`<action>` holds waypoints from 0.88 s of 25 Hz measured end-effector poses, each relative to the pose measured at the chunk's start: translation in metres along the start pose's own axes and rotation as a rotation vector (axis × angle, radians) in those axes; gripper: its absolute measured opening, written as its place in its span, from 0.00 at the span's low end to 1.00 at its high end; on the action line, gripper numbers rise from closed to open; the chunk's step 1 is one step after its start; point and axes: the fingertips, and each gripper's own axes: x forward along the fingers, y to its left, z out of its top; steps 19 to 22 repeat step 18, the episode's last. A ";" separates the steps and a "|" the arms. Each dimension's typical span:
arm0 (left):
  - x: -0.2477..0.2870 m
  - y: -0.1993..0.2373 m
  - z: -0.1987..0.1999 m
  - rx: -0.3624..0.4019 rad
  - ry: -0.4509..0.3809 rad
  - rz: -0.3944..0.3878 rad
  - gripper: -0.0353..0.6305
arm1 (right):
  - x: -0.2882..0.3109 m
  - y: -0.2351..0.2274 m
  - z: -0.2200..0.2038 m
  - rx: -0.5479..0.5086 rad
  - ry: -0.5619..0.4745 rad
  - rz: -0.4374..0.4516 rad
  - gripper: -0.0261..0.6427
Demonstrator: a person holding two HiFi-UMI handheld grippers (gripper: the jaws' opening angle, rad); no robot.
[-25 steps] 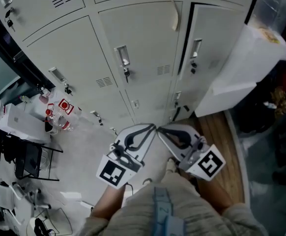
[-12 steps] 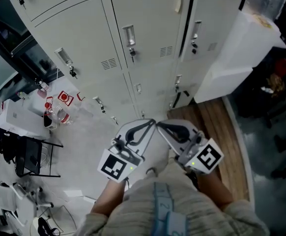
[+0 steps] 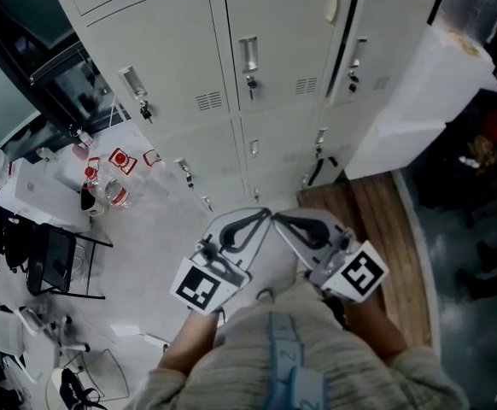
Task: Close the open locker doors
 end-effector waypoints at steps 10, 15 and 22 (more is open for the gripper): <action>-0.016 0.007 -0.006 -0.030 0.009 0.004 0.06 | 0.013 0.011 -0.009 0.008 0.027 0.013 0.04; -0.015 0.020 -0.005 -0.032 0.001 0.009 0.06 | 0.023 0.005 -0.010 -0.003 0.037 0.020 0.04; -0.014 0.028 -0.004 -0.028 -0.002 0.011 0.06 | 0.030 0.001 -0.009 -0.006 0.038 0.026 0.04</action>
